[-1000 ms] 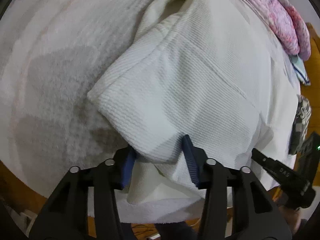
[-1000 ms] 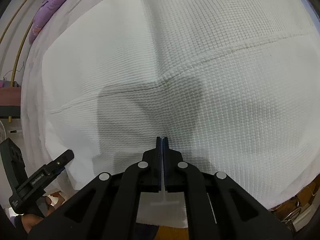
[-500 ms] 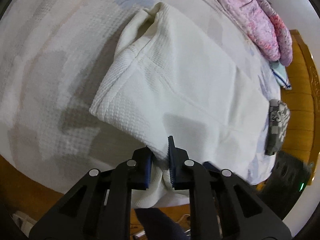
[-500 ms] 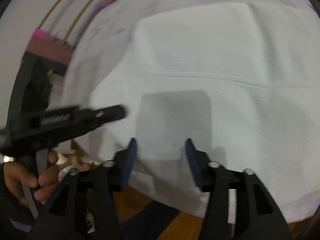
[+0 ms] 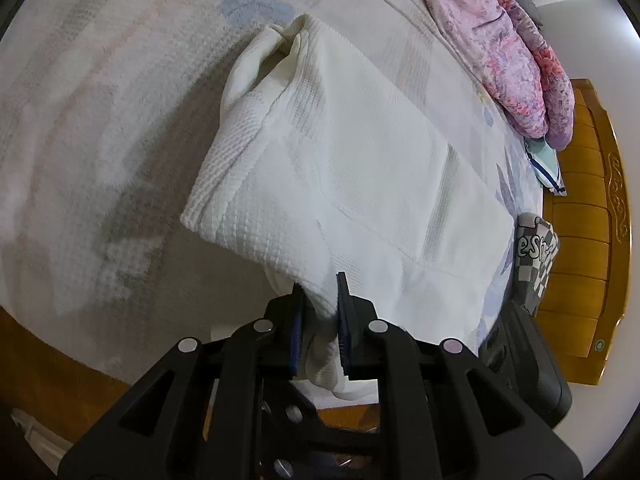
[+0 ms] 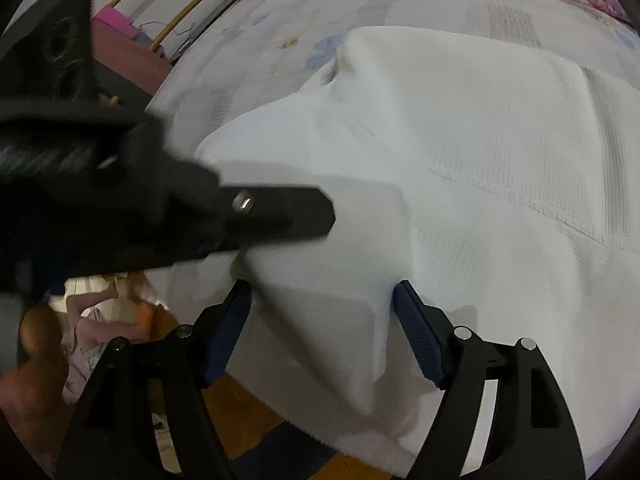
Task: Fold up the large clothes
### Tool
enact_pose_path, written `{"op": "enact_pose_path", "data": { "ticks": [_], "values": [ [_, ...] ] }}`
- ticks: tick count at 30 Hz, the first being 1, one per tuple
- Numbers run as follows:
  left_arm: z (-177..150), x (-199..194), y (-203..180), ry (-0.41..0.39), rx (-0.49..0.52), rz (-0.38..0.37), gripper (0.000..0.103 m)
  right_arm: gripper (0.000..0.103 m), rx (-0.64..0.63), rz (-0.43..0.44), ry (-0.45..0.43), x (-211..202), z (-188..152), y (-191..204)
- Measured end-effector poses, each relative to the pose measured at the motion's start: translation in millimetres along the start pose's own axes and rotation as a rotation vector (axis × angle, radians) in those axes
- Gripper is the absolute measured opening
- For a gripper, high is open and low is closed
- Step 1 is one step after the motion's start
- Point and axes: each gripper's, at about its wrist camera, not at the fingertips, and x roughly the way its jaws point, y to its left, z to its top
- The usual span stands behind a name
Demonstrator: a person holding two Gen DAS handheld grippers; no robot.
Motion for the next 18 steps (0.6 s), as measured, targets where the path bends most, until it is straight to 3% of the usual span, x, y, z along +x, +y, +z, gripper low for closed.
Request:
{"op": "enact_pose_path", "data": {
  "ticks": [9,10,12,14,16,18],
  "values": [
    [-1.2,-1.2,-9.9,-0.020,-0.013,-0.006,0.013,0.075,0.082,0.049,-0.021,-4.3,7.7,-10.2],
    [-1.5,-0.1,-12.0,-0.018,-0.012,-0.002,0.013,0.071,0.093,0.025,-0.022,-5.0,7.3,-12.8],
    [-2.3,0.4,-18.1,-0.021,0.013,0.027,0.013,0.054,0.104,0.025,-0.015,-5.9,7.9,-18.7],
    [-1.9,0.8,-19.2,-0.020,-0.005,0.021,0.014,0.028,0.103,0.015,-0.016,-5.4,10.8,-19.7],
    [-2.9,-2.0,-22.4,-0.027,-0.021,0.011,0.016,0.021,0.127,0.007,-0.022,-11.2,10.6,-24.1],
    [-8.2,-15.7,-42.8,-0.097,0.035,0.034,0.019,0.020,0.205,0.049,-0.036,-18.8,9.3,-39.4]
  ]
}}
